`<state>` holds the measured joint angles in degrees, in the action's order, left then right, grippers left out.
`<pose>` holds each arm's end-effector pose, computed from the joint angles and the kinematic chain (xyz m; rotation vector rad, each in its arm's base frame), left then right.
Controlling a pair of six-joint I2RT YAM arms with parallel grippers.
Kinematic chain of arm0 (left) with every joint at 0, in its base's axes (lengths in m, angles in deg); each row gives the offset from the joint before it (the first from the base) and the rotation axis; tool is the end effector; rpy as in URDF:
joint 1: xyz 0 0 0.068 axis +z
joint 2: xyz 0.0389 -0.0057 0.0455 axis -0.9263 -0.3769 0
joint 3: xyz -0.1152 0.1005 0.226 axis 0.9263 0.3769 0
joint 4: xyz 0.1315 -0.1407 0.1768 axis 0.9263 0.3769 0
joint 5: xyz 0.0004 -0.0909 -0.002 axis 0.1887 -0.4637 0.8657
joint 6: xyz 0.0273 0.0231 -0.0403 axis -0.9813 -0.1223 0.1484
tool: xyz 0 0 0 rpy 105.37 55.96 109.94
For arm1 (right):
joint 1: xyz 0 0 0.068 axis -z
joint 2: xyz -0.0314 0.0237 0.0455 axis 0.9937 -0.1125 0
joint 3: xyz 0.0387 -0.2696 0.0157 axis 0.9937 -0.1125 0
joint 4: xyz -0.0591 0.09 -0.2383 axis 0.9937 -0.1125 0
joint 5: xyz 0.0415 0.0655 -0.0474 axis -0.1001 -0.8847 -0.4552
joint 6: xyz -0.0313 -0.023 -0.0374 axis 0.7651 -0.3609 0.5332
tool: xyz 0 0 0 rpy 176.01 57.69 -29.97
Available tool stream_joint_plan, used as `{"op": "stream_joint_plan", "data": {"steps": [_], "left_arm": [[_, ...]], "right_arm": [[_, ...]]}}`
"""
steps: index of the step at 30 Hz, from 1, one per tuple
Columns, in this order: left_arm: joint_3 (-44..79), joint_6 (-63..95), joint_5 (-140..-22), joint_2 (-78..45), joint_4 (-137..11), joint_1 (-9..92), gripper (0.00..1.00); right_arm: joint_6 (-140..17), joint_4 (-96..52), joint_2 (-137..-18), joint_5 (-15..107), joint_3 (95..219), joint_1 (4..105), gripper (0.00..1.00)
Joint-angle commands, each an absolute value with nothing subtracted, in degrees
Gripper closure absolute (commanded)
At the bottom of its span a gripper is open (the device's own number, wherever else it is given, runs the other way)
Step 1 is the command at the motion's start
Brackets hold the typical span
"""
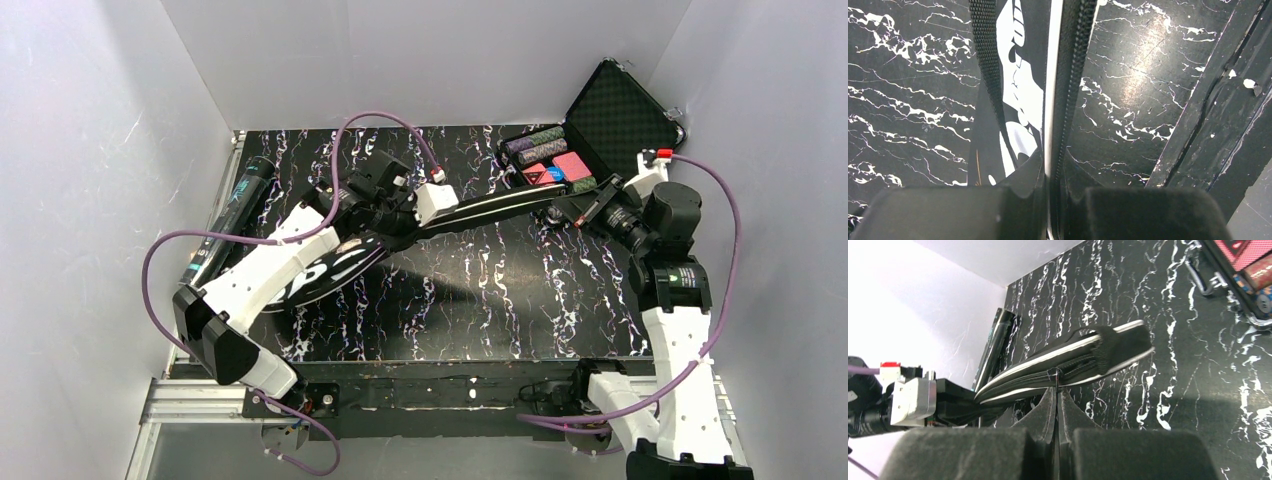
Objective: Pack up the badminton gear
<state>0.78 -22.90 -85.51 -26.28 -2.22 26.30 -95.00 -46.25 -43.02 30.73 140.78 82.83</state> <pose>0.2198 -0.2055 0.3633 1.5031 2.0435 -0.3821 0.1675 0.0158 0.3979 0.3327 1.8057 0.8544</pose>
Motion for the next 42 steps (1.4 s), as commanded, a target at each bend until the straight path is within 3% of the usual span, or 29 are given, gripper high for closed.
{"op": "stream_joint_plan", "data": {"steps": [1, 12, 16, 18, 21, 31, 42], "left_arm": [[1.5, -23.5, -85.2, -21.7, -1.2, 26.9, 1.00], [2.3, -23.6, -85.8, -21.5, -2.2, 26.9, 1.00], [0.6, -23.1, -86.7, -23.6, -3.3, 26.8, 1.00], [-0.6, -22.8, -87.0, -25.5, -3.8, 26.8, 1.00], [-1.3, -23.1, -87.4, -28.8, -5.9, 26.3, 1.00], [-3.8, -33.3, -78.0, -39.9, -14.2, 24.1, 1.00], [14.4, -44.1, -71.2, -39.8, -27.6, 23.1, 1.00]], "right_arm": [[-93.1, -45.2, -43.3, 35.3, 145.1, 87.4, 0.99], [-90.8, -47.6, -45.6, 36.5, 145.7, 90.0, 0.96], [-92.4, -49.2, -45.4, 35.6, 146.0, 90.0, 0.61], [-93.0, -50.9, -44.6, 36.9, 147.2, 90.0, 0.49], [-94.3, -54.5, -42.3, 40.4, 149.5, 90.0, 0.40], [-99.1, -55.0, -37.9, 42.8, 148.6, 90.0, 0.38], [-101.2, -51.8, -39.2, 38.0, 141.7, 90.0, 0.35]]}}
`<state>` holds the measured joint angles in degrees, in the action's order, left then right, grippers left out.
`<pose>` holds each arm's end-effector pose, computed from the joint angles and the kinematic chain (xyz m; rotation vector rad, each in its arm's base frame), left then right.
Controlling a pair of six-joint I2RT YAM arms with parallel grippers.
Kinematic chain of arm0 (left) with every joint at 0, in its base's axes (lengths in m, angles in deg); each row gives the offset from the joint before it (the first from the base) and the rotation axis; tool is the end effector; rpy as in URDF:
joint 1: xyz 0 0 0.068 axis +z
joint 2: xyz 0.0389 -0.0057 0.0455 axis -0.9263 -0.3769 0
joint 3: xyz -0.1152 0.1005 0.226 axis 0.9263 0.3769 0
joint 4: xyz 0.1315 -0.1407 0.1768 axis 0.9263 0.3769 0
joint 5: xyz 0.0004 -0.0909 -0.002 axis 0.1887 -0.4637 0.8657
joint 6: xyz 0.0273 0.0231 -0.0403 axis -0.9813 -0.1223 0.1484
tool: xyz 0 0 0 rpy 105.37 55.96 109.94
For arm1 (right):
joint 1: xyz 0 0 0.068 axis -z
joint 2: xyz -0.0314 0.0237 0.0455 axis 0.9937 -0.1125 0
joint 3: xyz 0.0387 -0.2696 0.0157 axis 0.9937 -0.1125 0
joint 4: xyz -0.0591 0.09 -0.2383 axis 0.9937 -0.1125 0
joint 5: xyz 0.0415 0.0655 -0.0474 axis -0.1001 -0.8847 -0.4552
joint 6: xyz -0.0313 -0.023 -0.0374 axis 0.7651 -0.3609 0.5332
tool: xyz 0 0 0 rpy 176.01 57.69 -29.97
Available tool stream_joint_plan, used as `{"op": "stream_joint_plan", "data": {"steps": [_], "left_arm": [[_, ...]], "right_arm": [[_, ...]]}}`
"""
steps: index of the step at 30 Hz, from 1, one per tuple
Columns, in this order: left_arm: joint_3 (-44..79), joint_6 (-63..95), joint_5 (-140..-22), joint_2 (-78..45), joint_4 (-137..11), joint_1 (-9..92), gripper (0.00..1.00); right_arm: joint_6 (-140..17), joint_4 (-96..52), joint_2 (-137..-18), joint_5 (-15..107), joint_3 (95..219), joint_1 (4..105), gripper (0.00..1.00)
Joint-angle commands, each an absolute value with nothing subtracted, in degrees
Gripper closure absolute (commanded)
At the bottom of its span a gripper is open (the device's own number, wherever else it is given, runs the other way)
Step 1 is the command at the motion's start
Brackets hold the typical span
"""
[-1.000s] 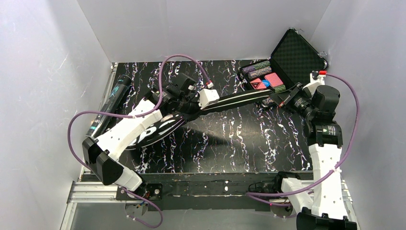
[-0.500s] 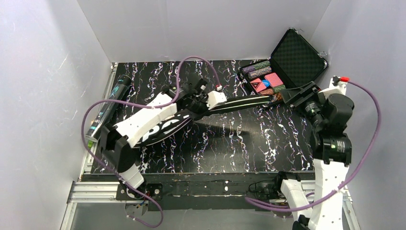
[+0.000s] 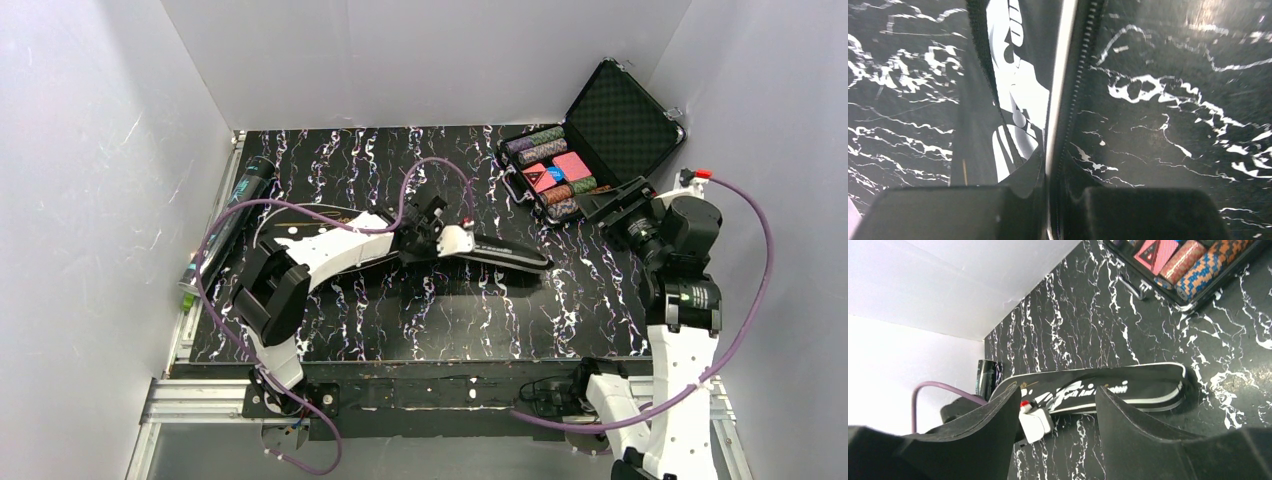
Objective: Pack up the badminton gear
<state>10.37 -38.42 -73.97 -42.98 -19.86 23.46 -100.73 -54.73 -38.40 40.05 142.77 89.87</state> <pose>0.2654 -0.2610 0.2350 1.8491 1.9395 -0.0382 0.1393 -0.0072 0.4039 0.6589 1.7303 0.6930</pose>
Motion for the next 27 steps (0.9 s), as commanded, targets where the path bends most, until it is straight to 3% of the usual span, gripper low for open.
{"op": "stream_joint_plan", "data": {"steps": [1, 3, 5, 9, 10, 12, 16, 21, 24, 27], "left_arm": [[15.5, -44.4, -71.2, -39.8, -28.6, 23.1, 1.00], [16.8, -43.9, -71.8, -40.0, -29.8, 23.1, 0.98], [16.9, -41.5, -71.7, -40.9, -30.4, 23.2, 0.69], [16.3, -36.8, -74.7, -40.8, -30.1, 24.3, 0.48], [16.1, -35.8, -75.9, -40.5, -29.7, 24.9, 0.38], [15.7, -33.9, -77.9, -40.0, -28.9, 26.1, 0.04], [10.6, -27.0, -89.0, -38.7, -21.7, 31.9, 0.02], [-5.1, -14.3, -106.4, -37.8, -11.4, 44.3, 0.02], [-7.0, -9.9, -107.9, -34.0, -11.2, 50.2, 0.02], [-0.9, -5.7, -106.0, -28.0, -17.2, 55.5, 0.02]], "right_arm": [[-100.9, -51.7, -39.5, 37.8, 141.4, 90.0, 0.32], [-99.9, -51.6, -40.8, 37.3, 141.1, 90.0, 0.22], [-98.6, -52.2, -42.7, 37.1, 141.1, 90.0, 0.19], [-95.9, -53.3, -44.8, 39.7, 140.9, 90.0, 0.17], [-95.5, -53.3, -45.3, 40.4, 140.8, 90.0, 0.16], [-94.9, -53.2, -46.2, 41.6, 140.8, 90.0, 0.15], [-94.0, -52.4, -48.8, 42.9, 141.5, 90.0, 0.14], [-92.9, -47.8, -52.2, 47.9, 141.3, 90.0, 0.13], [-90.3, -42.8, -53.2, 52.1, 139.6, 90.0, 0.13], [-84.1, -37.1, -54.4, 53.7, 136.6, 90.0, 0.13]]}}
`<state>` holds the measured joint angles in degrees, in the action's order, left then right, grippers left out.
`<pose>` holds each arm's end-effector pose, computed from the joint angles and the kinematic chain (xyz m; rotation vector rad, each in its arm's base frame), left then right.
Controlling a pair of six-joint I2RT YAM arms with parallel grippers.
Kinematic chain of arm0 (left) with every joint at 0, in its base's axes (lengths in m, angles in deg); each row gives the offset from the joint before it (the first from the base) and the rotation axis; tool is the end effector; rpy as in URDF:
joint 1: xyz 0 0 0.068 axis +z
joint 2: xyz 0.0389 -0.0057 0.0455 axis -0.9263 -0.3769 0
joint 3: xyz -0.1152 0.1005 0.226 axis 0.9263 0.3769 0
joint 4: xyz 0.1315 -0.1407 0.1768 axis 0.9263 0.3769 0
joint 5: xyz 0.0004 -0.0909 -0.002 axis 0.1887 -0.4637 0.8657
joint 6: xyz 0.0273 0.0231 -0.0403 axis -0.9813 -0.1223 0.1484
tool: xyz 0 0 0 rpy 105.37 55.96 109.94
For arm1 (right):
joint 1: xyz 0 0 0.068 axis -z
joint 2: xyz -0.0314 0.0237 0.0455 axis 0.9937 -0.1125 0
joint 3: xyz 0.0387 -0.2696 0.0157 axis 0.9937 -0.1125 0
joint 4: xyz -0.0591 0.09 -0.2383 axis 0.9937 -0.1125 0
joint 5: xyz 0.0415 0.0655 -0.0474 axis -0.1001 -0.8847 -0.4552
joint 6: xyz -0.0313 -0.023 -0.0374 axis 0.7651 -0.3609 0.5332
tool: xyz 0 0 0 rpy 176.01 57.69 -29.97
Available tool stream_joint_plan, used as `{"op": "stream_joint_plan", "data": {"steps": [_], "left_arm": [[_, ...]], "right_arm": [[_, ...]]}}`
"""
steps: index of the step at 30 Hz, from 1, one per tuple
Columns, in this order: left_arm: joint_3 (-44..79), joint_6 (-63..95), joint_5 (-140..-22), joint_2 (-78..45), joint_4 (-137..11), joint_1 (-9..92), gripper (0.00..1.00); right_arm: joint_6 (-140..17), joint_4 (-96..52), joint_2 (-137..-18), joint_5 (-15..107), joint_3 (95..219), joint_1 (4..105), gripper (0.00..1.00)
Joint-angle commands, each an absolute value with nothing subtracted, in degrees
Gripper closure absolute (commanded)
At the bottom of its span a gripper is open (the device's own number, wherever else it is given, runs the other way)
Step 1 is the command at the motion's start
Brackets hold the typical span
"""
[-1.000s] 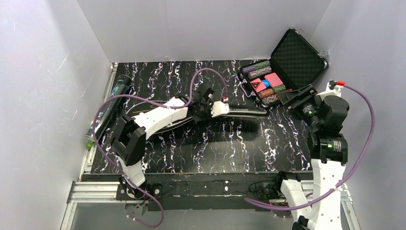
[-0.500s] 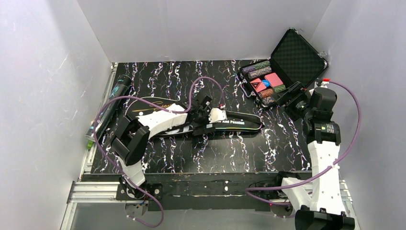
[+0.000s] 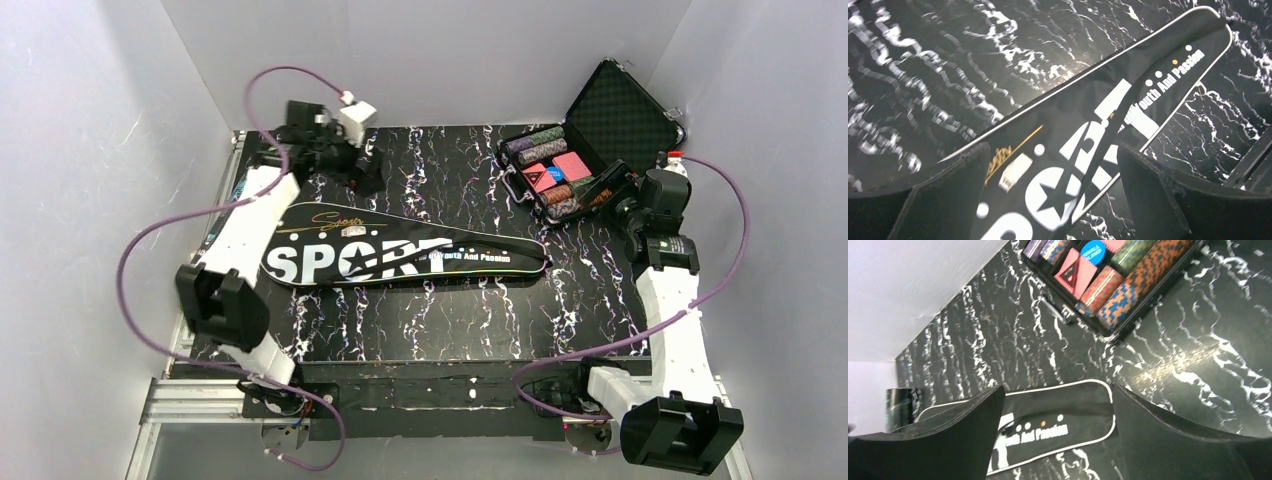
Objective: Pack up the badminton gear
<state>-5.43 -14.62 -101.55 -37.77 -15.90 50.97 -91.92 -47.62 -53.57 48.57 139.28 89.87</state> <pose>0.3486 -0.1238 0.3526 0.9352 2.1319 -0.5790 0.2183 -0.0212 0.3536 0.6994 1.9035 0.4218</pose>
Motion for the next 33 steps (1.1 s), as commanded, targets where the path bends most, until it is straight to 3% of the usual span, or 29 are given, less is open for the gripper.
{"op": "stream_joint_plan", "data": {"steps": [1, 9, 12, 16, 23, 33], "left_arm": [[2.3, -4.6, -105.0, -26.1, -19.9, 57.7, 0.02], [20.8, 2.8, -96.9, -22.2, -35.2, 73.2, 0.02], [30.0, 2.3, -92.3, -20.3, -44.5, 74.5, 0.02], [39.9, 2.8, -90.0, -18.8, -57.3, 75.1, 0.02], [48.8, 3.7, -87.1, -21.0, -69.7, 75.1, 0.02], [61.0, 6.8, -84.7, -19.9, -92.7, 75.0, 0.02]], "right_arm": [[-82.4, -35.6, -55.1, 55.4, 135.8, 90.0, 0.13], [-72.4, -12.5, -52.6, 61.0, 117.5, 90.0, 0.12], [-66.9, -0.6, -49.6, 60.0, 109.4, 90.0, 0.11], [-65.6, 1.8, -51.4, 61.7, 106.8, 90.0, 0.11], [-65.8, 8.9, -58.6, 59.5, 104.8, 89.9, 0.11], [-63.1, 32.4, -61.9, 60.9, 92.0, 88.3, 0.10]]}}
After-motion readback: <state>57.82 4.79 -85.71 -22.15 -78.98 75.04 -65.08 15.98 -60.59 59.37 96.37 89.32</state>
